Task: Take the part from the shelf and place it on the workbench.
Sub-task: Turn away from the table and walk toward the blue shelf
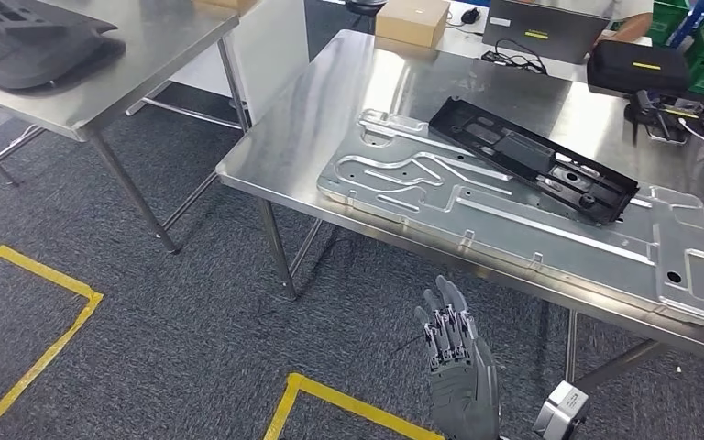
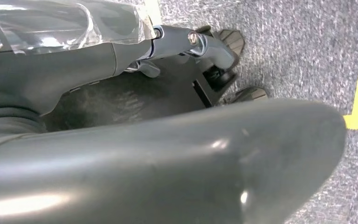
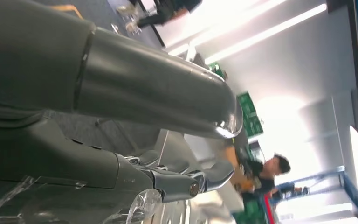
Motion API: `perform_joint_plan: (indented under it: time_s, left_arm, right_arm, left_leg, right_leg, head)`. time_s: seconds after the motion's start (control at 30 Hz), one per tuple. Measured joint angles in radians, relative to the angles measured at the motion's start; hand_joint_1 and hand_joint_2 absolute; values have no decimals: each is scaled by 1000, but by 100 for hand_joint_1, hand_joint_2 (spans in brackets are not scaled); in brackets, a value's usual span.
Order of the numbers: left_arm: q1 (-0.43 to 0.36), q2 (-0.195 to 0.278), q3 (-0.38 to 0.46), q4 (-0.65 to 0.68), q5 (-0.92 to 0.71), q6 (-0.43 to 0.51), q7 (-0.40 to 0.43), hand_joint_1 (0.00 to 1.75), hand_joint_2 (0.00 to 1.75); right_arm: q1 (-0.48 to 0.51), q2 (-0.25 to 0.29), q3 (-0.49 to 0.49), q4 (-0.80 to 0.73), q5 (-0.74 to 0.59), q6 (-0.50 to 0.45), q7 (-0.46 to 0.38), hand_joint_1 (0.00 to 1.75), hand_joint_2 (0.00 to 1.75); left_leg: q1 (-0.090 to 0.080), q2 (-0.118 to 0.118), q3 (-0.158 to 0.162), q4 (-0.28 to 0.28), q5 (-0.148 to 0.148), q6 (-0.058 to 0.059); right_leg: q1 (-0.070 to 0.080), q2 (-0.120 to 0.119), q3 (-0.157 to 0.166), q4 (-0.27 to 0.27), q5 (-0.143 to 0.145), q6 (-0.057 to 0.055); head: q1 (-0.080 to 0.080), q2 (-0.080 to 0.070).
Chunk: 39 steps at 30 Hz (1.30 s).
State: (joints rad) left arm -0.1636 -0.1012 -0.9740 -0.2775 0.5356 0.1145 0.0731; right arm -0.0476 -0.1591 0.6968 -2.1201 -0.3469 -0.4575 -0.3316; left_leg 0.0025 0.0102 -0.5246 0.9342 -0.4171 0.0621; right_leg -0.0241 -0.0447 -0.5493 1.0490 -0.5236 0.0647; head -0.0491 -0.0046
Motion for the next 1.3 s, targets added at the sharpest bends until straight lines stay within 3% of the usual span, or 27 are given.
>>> perform_joint_plan:
  time_s: [0.07, 0.1, 0.13, 0.17, 0.2, 0.27, 0.33, 0.4, 0.47, 0.53, 0.57, 0.6, 0.63, 0.67, 0.7, 0.77, 0.83, 0.9, 0.93, 1.0, 1.07, 1.1, 1.13, 1.17, 1.2, 1.27, 1.3]
  left_arm:
    - [-1, 0, 0, 0, -1, -2, 5, 0, 0]
    - [-1, 0, 0, 0, -2, -3, 7, 0, 0]
    - [-2, 0, 0, 0, -2, -4, 7, 0, 0]
    - [-2, 0, 0, 0, -2, -5, 8, 0, 0]
    - [-2, 0, 0, 0, -4, -6, 10, 0, 0]
    - [-5, 0, 0, 0, -12, -7, 19, 0, 0]
    - [-9, 0, 0, 0, -33, -9, 36, 0, 0]
    - [-11, 0, 0, 0, -57, -10, 57, 0, 0]
    - [-16, 1, -1, 0, -76, -12, 76, 0, 0]
    - [-25, 1, -4, 0, -97, -16, 93, 0, 0]
    - [-31, 1, -6, 0, -107, -18, 101, 0, 0]
    - [-35, 1, -7, 0, -115, -21, 110, 0, 0]
    - [-38, 1, -8, 0, -120, -24, 118, 0, 0]
    - [-38, 1, -10, 0, -123, -27, 125, 0, 0]
    - [-36, 1, -12, 0, -125, -29, 132, 0, 0]
    - [-28, 2, -18, 0, -128, -32, 140, 0, 0]
    - [-24, 3, -23, 0, -132, -33, 144, 0, 0]
    - [-24, 4, -26, 0, -138, -34, 148, 0, 0]
    - [-24, 4, -28, 0, -140, -34, 150, 0, 0]
    - [-25, 3, -31, 0, -143, -35, 154, 0, 0]
    - [-26, 3, -33, 0, -149, -37, 157, 0, 0]
    - [-26, 3, -33, 0, -152, -37, 159, 0, 0]
    - [-26, 3, -33, 0, -155, -37, 160, 0, 0]
    - [-26, 3, -33, 0, -157, -37, 162, 0, 0]
    - [-26, 3, -34, 0, -158, -36, 163, 0, 0]
    - [-27, 3, -34, 0, -161, -35, 168, 0, 0]
    - [-26, 4, -35, 0, -163, -33, 171, 0, 0]
  right_arm:
    - [1, 0, -1, 5, -3, 3, -1, 0, 0]
    - [2, 0, -1, 8, -5, 4, -2, 0, 0]
    - [2, 0, -1, 10, -7, 4, -2, 0, 0]
    - [2, 0, -1, 13, -9, 5, -2, 0, 0]
    - [2, 0, -1, 15, -10, 6, -2, 0, 0]
    - [2, 0, -2, 19, -12, 11, -2, 0, 0]
    - [-1, 0, -2, 24, -15, 17, -2, 0, 0]
    - [-4, 2, -2, 29, -20, 24, -2, 0, 0]
    - [-6, 5, -2, 36, -24, 30, -1, 0, 0]
    - [-6, 8, -2, 44, -32, 35, 2, 0, 0]
    - [-5, 9, -2, 49, -36, 37, 4, 0, 0]
    - [-5, 9, -2, 55, -39, 40, 5, 0, 0]
    - [-6, 10, -2, 60, -42, 42, 6, 0, 0]
    - [-6, 11, -2, 65, -43, 44, 6, 0, 0]
    - [-7, 12, -2, 69, -44, 46, 7, 0, 0]
    - [-9, 14, -2, 76, -46, 48, 7, 0, 0]
    - [-10, 15, -2, 81, -49, 51, 8, 0, 0]
    - [-13, 17, -1, 87, -53, 54, 9, 0, 0]
    - [-15, 18, -1, 90, -53, 56, 10, 0, 0]
    - [-18, 19, -1, 97, -54, 60, 10, 0, 0]
    - [-16, 19, -1, 108, -54, 64, 10, 0, 0]
    - [-14, 19, -1, 113, -54, 64, 10, 0, 0]
    - [-13, 19, -1, 118, -54, 64, 10, 0, 0]
    - [-13, 19, -1, 122, -54, 64, 10, 0, 0]
    - [-12, 19, -1, 125, -54, 64, 10, 0, 0]
    - [-12, 19, -1, 130, -54, 63, 10, 0, 0]
    - [-12, 19, -1, 132, -54, 63, 10, 0, 0]
  left_leg:
    - [-2, -20, -2, 0, 2, 6]
    - [-4, -31, -3, 1, 2, 7]
    - [-5, -43, -2, 1, 3, 7]
    - [-6, -56, 0, 2, 3, 7]
    - [-5, -68, 2, 3, 2, 6]
    - [-8, -90, 2, 7, 1, 1]
    - [-9, -107, -5, 9, 2, -10]
    - [-4, -115, -12, 9, 4, -22]
    - [-4, -81, -30, 52, -23, -34]
    - [-4, -37, -82, 175, -88, -43]
    - [-2, -29, -113, 247, -119, -46]
    - [-1, -25, -133, 299, -137, -48]
    - [0, -23, -135, 315, -137, -48]
    - [1, -19, -116, 287, -117, -46]
    - [0, -10, -80, 221, -85, -42]
    - [-10, 35, -6, 70, -34, -26]
    - [-21, 62, 16, 6, -23, -13]
    - [-23, 45, 11, 1, -20, -5]
    - [-21, 34, 12, -2, -16, -1]
    - [-14, 13, 15, -8, -8, 8]
    - [-13, -7, 13, -7, -6, 11]
    - [-13, -18, 14, -7, -5, 12]
    - [-14, -31, 14, -7, -5, 12]
    - [-13, -44, 16, -7, -6, 12]
    - [-12, -57, 20, -7, -6, 11]
    - [-12, -81, 23, -3, -10, 5]
    - [-12, -90, 21, -1, -12, 0]
  right_leg:
    - [2, 33, -73, 154, -66, 0]
    - [3, 38, -98, 202, -77, -1]
    - [3, 40, -104, 209, -66, -2]
    - [3, 43, -88, 169, -36, -4]
    - [2, 52, -55, 96, 6, -6]
    - [-2, 93, 10, -47, 63, -8]
    - [-1, 112, 30, -98, 73, -11]
    - [1, 91, 30, -100, 77, -20]
    - [0, 67, 31, -104, 79, -32]
    - [1, 43, 32, -105, 79, -40]
    - [2, 30, 31, -105, 78, -41]
    - [3, 16, 31, -105, 77, -42]
    - [5, 2, 32, -105, 76, -43]
    - [6, -10, 34, -105, 76, -43]
    - [8, -21, 36, -105, 75, -42]
    - [12, -39, 37, -104, 73, -39]
    - [15, -58, 34, -102, 72, -33]
    - [15, -74, 34, -102, 70, -24]
    - [13, -64, 33, -97, 64, -18]
    - [11, -13, 7, -31, 22, -9]
    - [10, 31, -60, 111, -45, -6]
    - [10, 37, -93, 175, -65, -5]
    - [10, 39, -112, 208, -65, -5]
    - [9, 40, -110, 196, -44, -5]
    - [8, 43, -87, 141, -6, -6]
    - [1, 79, -18, -14, 65, -6]
    - [-2, 98, 4, -67, 82, -6]
  head:
    - [0, 0]
    - [0, 0]
    - [0, 0]
    - [0, 0]
    - [0, 0]
    - [0, 0]
    - [0, 0]
    - [0, 0]
    - [-1, 0]
    - [-2, 0]
    - [-2, 0]
    - [-2, 0]
    - [-2, 0]
    - [-2, 0]
    - [-2, 0]
    - [-2, 0]
    - [-2, 0]
    - [-2, 0]
    - [-2, 0]
    - [-1, 0]
    - [0, 0]
    - [0, 0]
    - [0, 0]
    - [0, 0]
    - [0, 0]
    - [1, 0]
    - [1, 0]
